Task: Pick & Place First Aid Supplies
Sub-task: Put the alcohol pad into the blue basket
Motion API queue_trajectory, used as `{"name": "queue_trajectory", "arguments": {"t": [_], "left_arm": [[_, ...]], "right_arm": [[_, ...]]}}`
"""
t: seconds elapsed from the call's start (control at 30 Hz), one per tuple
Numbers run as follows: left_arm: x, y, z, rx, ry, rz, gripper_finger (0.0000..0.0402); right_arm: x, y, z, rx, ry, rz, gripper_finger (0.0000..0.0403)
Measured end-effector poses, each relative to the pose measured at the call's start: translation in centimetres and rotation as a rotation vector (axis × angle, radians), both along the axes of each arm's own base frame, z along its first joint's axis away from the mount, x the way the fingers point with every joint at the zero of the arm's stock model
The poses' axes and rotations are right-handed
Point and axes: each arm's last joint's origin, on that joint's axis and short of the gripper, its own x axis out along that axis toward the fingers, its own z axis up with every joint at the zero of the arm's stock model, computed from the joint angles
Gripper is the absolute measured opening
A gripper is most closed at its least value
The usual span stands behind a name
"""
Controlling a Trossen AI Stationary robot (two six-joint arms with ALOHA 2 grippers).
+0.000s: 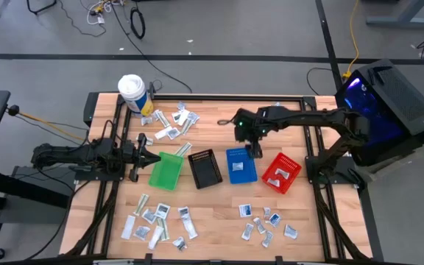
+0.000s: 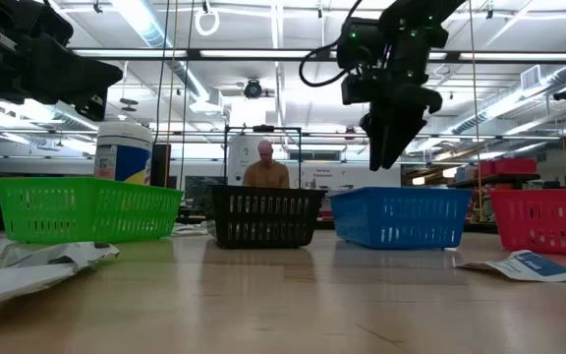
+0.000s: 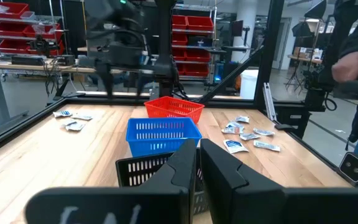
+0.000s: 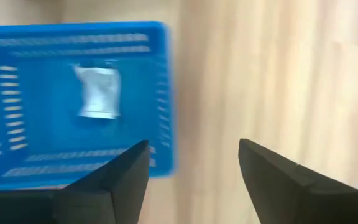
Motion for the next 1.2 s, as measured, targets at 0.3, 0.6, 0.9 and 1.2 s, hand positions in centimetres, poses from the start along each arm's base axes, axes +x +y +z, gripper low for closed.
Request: {"name": "queue_trajectory", "arguments": {"t": [0.3,0.6,0.9,1.2], "left_arm": [[0.0,0.0,0.0,0.0,0.0,0.0,0.0032],[0.0,0.0,0.0,0.0,0.0,0.0,0.0032],[0.0,0.0,0.0,0.0,0.0,0.0,0.0032],[0.0,0.0,0.0,0.0,0.0,0.0,0.0032]], "right_arm": [[-2.4,-5.0,0.6,0.02,-0.012,-0.255,0.0245],[-4.7,-9.0,0.4,0.065,-0.024,-0.633,0.0245],[-5.5,-10.3,0.4,-0.008,-0.028,-0.814,0.0245],[-5.0,-10.8,-1.1,0.014,-0.001,-0.941,0.0245]]}}
